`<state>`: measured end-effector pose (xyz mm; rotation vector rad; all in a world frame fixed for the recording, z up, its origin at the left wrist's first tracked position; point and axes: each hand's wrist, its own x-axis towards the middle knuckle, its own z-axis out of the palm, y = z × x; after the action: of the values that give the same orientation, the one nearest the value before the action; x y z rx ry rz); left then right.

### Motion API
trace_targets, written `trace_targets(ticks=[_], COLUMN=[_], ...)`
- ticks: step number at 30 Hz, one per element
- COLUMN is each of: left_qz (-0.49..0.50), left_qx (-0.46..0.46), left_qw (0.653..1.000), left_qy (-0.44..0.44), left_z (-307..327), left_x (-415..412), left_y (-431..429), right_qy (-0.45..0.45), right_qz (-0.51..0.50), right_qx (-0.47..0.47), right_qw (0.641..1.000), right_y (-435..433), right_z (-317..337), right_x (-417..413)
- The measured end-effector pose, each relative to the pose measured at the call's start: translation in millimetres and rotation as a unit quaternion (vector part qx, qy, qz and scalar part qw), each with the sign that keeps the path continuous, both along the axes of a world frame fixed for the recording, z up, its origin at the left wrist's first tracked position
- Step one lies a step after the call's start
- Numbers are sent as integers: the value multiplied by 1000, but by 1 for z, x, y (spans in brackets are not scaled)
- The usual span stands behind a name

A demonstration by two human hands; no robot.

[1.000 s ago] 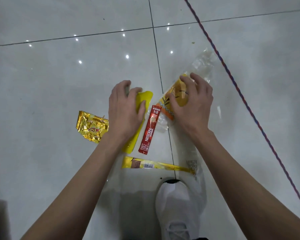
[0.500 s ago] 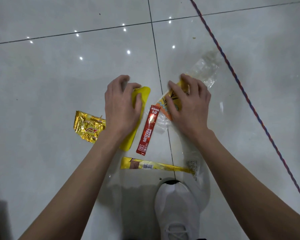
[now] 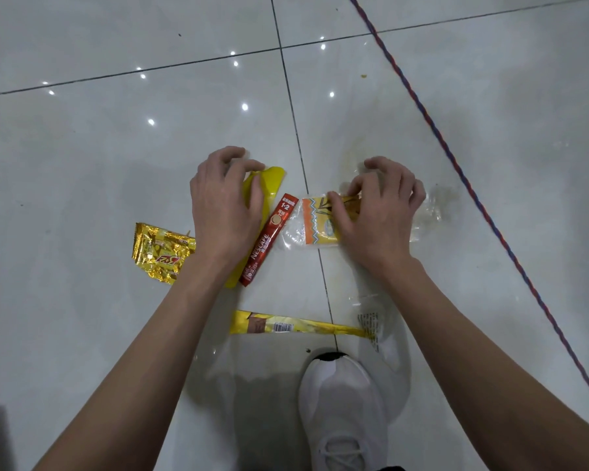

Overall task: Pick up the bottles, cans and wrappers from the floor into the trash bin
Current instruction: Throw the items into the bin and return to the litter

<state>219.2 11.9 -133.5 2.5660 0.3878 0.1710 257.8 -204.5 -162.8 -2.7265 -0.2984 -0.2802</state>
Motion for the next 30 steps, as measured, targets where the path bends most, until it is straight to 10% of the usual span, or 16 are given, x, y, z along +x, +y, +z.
trace_targets(ticks=[30], left_qz=[32], left_qx=[-84], left_qw=[996], left_qy=[-23], left_z=[53], left_x=[8], left_y=[6], right_qy=[-1], right_qz=[-42], right_qx=[112], right_qw=[993], right_y=[-18], right_z=[43], right_x=[-4])
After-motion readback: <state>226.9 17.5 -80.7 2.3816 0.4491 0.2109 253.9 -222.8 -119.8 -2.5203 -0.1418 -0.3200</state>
